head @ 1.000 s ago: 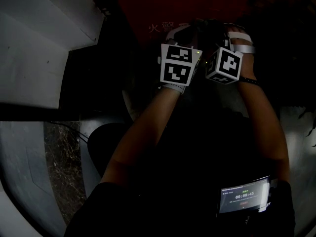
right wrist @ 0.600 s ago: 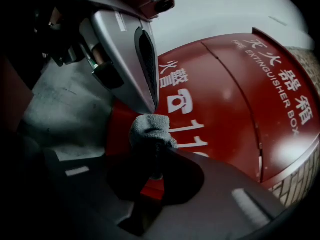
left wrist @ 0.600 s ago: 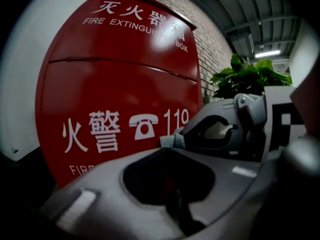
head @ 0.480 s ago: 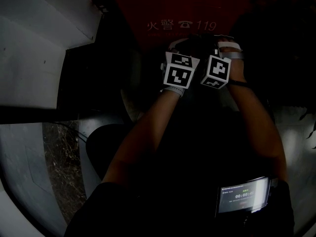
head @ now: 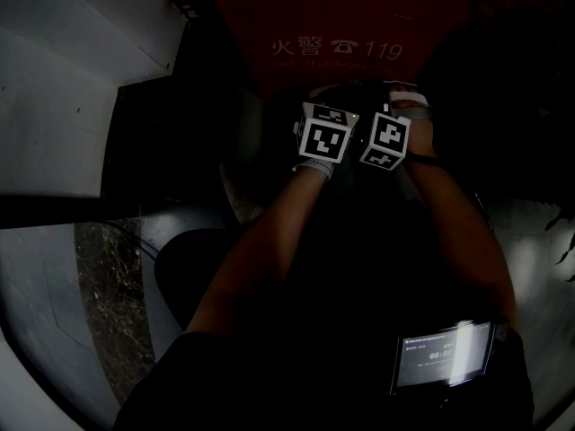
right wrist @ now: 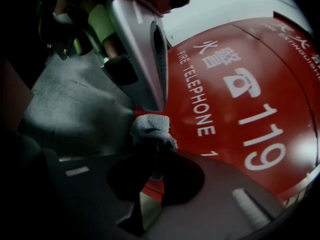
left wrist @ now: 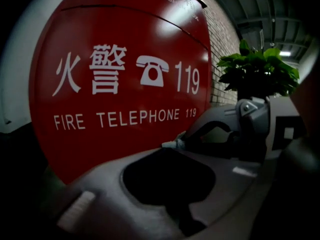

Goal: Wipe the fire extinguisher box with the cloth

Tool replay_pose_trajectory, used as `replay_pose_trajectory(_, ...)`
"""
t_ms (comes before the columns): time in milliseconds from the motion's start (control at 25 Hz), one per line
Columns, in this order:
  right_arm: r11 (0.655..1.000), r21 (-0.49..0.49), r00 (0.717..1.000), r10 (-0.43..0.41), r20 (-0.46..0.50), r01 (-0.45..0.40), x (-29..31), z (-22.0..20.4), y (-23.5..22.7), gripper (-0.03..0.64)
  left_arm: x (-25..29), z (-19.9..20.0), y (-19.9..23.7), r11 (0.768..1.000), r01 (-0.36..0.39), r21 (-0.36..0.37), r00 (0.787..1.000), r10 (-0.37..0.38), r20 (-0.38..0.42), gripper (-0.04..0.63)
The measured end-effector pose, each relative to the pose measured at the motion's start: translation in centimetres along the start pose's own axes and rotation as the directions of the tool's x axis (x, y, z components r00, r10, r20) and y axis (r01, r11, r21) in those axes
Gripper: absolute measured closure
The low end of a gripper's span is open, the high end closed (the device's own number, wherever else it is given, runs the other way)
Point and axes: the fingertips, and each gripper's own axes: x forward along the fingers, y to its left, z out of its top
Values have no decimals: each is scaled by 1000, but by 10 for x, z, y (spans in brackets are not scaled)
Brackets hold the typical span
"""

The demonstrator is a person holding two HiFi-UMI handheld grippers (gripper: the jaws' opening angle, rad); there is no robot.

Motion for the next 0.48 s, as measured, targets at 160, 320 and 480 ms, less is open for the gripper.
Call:
replay_pose_trajectory(160, 998, 10, 998, 56, 3, -56, 11, -2, 15, 583, 5, -3, -3, 1000, 11, -2, 1000, -11, -11, 594)
replay_pose_trajectory(320, 993, 47, 994, 107, 17, -107, 19, -7, 30, 583, 6, -5, -2, 1000, 18, 1, 1000, -18, -23, 594)
replay_pose_trajectory(480, 991, 35, 991, 132, 18, -132, 21, -6, 40, 583, 1, 0, -3, 1000, 19, -2, 1000, -19, -14, 594)
